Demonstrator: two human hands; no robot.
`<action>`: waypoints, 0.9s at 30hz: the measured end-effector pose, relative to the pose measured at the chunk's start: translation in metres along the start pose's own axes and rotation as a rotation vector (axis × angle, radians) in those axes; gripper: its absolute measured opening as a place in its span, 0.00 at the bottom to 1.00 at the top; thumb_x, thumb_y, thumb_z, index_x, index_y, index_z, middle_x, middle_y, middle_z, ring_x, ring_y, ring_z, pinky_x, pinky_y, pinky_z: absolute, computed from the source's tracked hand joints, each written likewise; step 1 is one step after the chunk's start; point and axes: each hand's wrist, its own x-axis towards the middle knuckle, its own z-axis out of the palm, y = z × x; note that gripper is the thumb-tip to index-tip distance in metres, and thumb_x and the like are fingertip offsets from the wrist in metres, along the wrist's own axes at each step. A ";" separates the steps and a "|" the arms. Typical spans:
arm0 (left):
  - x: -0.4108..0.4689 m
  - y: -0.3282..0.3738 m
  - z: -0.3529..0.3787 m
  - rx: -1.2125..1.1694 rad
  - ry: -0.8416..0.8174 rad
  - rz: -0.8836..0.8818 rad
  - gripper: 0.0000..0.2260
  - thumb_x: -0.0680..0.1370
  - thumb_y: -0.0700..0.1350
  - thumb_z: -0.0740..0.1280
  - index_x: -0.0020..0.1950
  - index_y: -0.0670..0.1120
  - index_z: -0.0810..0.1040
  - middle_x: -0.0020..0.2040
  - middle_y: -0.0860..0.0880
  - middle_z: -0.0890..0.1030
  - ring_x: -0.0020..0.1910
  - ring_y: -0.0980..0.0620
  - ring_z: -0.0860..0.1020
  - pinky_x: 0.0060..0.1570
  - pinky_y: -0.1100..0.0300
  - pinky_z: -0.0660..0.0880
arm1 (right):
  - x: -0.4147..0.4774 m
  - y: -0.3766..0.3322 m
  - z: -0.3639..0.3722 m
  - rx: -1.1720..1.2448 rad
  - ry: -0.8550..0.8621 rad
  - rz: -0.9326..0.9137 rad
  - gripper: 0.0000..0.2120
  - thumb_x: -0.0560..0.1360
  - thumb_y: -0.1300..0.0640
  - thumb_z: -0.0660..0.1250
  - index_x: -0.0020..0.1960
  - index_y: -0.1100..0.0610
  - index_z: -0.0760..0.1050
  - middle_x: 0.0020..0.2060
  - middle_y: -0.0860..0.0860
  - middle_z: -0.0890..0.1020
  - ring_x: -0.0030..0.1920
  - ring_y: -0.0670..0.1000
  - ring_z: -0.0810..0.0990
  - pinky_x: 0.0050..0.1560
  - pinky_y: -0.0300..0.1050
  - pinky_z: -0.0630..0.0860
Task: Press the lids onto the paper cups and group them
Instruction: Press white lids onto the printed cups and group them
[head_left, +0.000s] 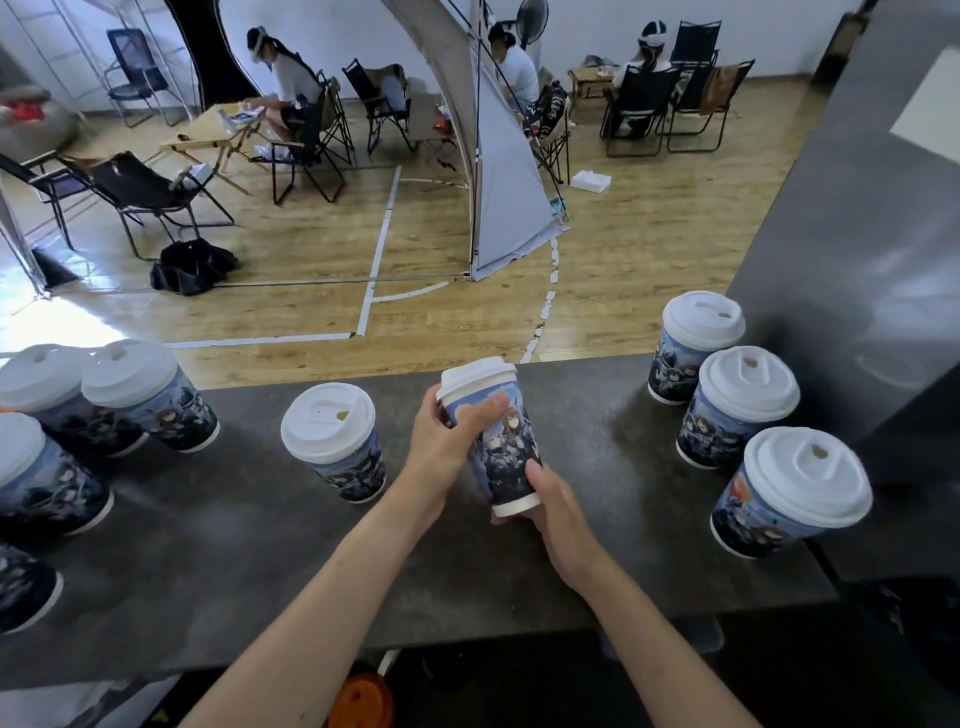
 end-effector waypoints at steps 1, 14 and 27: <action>-0.001 0.000 0.002 0.010 0.019 0.008 0.37 0.61 0.57 0.82 0.66 0.48 0.74 0.58 0.46 0.85 0.53 0.51 0.86 0.50 0.58 0.82 | -0.001 0.000 0.000 -0.012 0.015 -0.004 0.37 0.71 0.29 0.72 0.69 0.54 0.75 0.59 0.55 0.85 0.56 0.55 0.85 0.46 0.47 0.82; -0.012 0.000 0.008 -0.041 -0.038 -0.061 0.43 0.59 0.55 0.82 0.70 0.48 0.71 0.61 0.43 0.84 0.56 0.46 0.85 0.59 0.48 0.81 | -0.008 -0.002 0.004 0.006 0.068 -0.015 0.31 0.74 0.36 0.69 0.71 0.53 0.74 0.63 0.55 0.84 0.64 0.56 0.83 0.63 0.52 0.80; -0.008 0.002 0.014 -0.013 -0.016 0.014 0.45 0.58 0.59 0.85 0.70 0.50 0.70 0.59 0.47 0.83 0.52 0.53 0.86 0.49 0.59 0.83 | -0.007 -0.006 0.005 -0.067 0.072 -0.055 0.28 0.72 0.41 0.72 0.68 0.53 0.76 0.58 0.55 0.85 0.57 0.55 0.85 0.52 0.50 0.82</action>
